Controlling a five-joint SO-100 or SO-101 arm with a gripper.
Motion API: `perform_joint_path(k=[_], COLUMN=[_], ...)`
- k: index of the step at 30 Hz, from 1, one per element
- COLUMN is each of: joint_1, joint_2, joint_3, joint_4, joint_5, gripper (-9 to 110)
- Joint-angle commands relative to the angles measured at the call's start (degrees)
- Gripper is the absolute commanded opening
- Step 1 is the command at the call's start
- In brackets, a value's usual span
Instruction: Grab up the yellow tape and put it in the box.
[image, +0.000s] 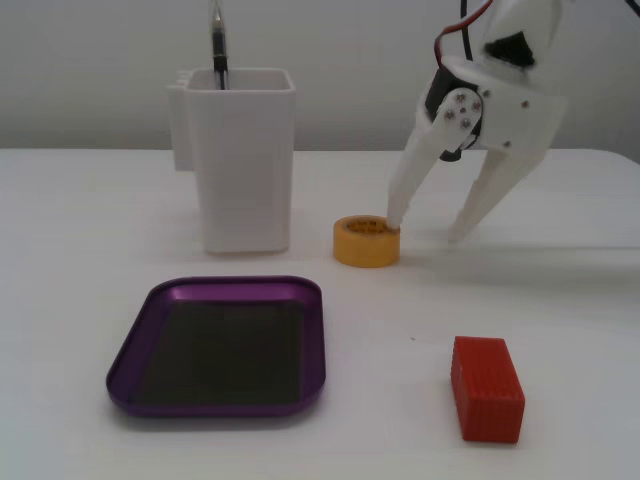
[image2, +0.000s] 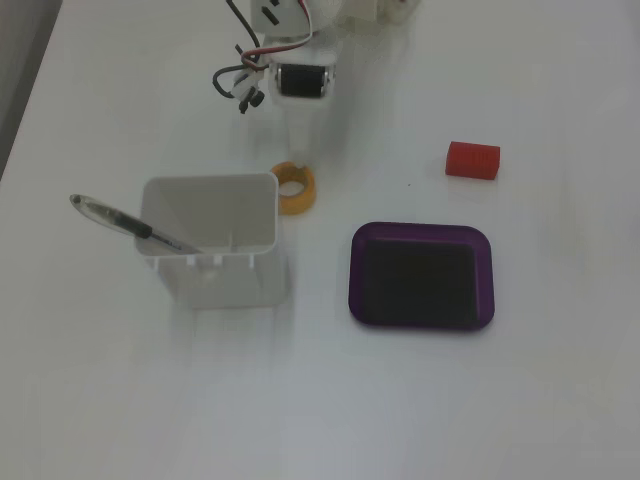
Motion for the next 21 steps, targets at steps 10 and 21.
perform_joint_path(k=[10, 21], joint_1=[-0.3, -0.4], joint_2=[-9.3, 4.2], joint_3=[-1.3, -2.1], joint_4=[-3.8, 0.4], joint_5=[-1.6, -1.9], gripper=[15, 15])
